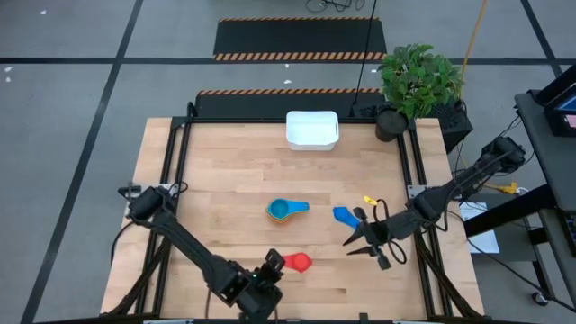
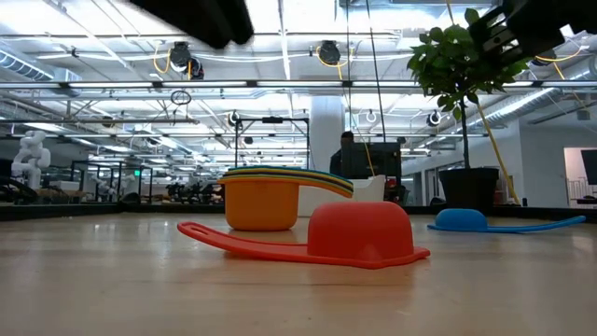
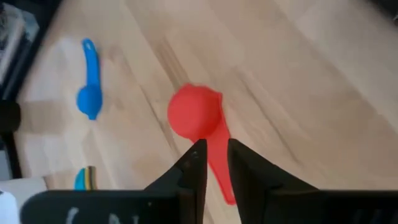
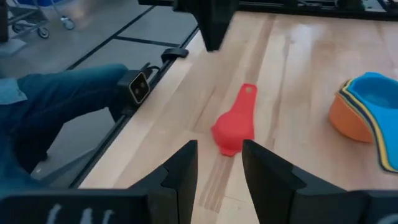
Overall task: Nest measuring cups in basket
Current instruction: Stack the red measuring cup into the light blue measuring cup
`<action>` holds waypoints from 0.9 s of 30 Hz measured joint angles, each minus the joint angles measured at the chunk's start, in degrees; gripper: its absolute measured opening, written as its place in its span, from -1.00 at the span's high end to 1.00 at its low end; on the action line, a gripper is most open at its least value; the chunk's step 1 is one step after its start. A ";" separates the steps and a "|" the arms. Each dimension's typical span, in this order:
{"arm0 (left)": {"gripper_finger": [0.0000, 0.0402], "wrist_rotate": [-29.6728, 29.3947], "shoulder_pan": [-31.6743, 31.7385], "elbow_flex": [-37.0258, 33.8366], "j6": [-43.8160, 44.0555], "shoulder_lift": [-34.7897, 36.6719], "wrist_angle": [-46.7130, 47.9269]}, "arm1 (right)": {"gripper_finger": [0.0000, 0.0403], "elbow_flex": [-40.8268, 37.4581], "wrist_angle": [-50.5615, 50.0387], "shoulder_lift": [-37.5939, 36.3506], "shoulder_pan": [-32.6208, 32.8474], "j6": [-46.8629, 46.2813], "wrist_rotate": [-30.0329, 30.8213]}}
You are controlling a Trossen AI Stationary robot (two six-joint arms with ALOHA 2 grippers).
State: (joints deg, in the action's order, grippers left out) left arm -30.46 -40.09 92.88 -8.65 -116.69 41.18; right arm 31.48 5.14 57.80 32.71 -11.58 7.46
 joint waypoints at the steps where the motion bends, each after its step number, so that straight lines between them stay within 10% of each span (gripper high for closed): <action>1: 0.67 0.27 0.14 0.00 -0.28 -0.62 -0.22 | 0.40 0.00 0.06 0.00 0.36 0.01 0.01; 15: 0.64 1.51 0.37 -0.08 -0.35 -3.22 8.66 | 0.40 0.00 0.62 0.00 1.06 0.68 1.74; 27: -0.04 -3.56 1.21 -9.22 -5.65 -4.01 5.46 | 0.40 0.00 0.60 0.02 1.05 5.88 1.68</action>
State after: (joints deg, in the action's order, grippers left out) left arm -34.01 -38.88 83.67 -14.31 -120.70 46.64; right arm 31.48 5.74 57.82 33.76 -5.70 9.15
